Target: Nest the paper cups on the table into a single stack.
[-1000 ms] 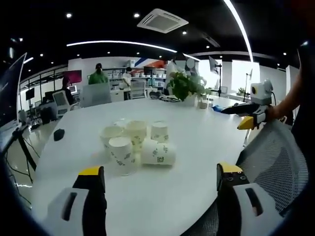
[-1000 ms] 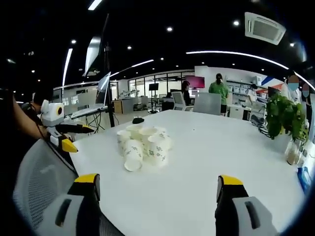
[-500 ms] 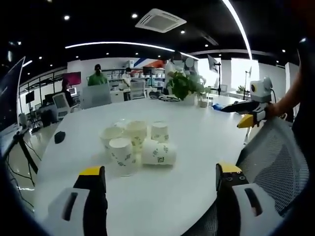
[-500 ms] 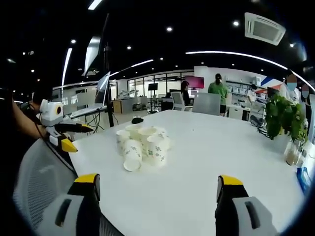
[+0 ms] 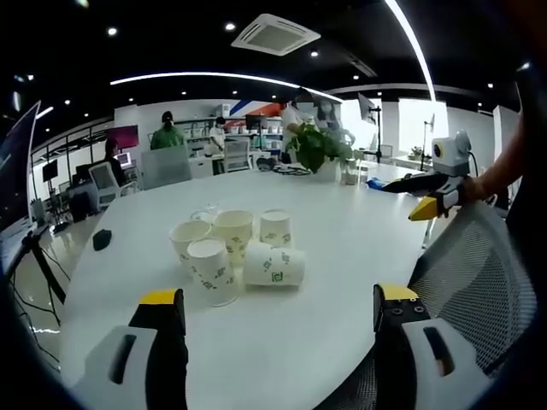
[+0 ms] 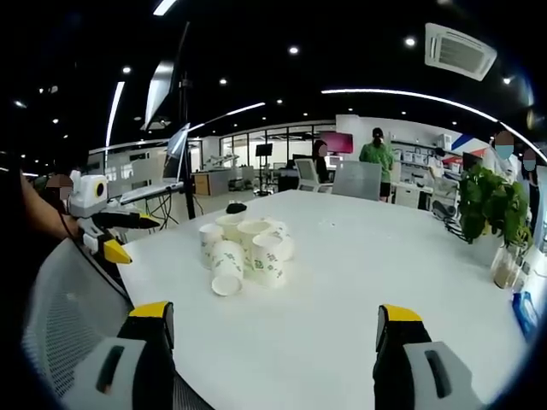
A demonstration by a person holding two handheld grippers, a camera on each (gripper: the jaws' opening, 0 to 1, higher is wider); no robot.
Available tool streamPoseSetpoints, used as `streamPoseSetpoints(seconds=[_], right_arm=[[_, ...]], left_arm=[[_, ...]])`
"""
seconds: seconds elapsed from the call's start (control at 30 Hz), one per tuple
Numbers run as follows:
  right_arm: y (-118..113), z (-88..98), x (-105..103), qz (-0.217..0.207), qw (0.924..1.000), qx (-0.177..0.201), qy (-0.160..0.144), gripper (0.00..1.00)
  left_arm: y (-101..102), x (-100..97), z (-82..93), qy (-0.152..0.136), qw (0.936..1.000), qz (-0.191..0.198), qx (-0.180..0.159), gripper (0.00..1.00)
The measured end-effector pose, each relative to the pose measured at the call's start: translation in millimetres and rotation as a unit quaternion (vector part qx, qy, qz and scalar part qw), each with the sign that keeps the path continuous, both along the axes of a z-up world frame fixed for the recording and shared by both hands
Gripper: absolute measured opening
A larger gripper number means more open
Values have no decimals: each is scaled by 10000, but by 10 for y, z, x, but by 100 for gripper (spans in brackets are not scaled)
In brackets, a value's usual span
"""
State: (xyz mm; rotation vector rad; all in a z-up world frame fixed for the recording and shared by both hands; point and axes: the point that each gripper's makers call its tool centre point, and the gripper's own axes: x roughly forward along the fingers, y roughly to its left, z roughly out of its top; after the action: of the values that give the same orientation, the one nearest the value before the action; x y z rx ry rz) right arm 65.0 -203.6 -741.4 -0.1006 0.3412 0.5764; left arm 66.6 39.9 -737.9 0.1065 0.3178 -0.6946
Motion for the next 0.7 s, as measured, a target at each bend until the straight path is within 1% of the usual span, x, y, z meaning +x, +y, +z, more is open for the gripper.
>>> streamPoseSetpoints(seconds=[0.07,0.13,0.2,0.23,0.27,0.4,0.57,0.7], right_arm=[[20,-32,-18,53,9999,6,105,97],[34,-46,-21,100,9999,-67,112,97],[66,-51,-36,176,9997,-5,165,96],[89,-75,-43,191,9991,184,328,97],[83,-110,-56,165,9984,251,486,97],[99,-98,-53,190,9982,257,509,96],[143,-126,-63,324,9975,1,627,93],[197,-74,8,455,9968,-165,641,89]], left_arm=[[-8,-6,7,-6,10000,-23,-17,91],[-9,-11,4,-13,10000,-50,-11,91],[-21,-18,12,-26,10000,-77,-10,90],[-26,-23,16,-39,9999,-94,2,90],[-27,-24,16,-43,9999,-100,6,90],[-27,-29,28,-45,9999,-96,-25,90],[-31,-35,29,-29,9999,-109,-44,90],[-43,-46,26,-35,9999,-161,-30,90]])
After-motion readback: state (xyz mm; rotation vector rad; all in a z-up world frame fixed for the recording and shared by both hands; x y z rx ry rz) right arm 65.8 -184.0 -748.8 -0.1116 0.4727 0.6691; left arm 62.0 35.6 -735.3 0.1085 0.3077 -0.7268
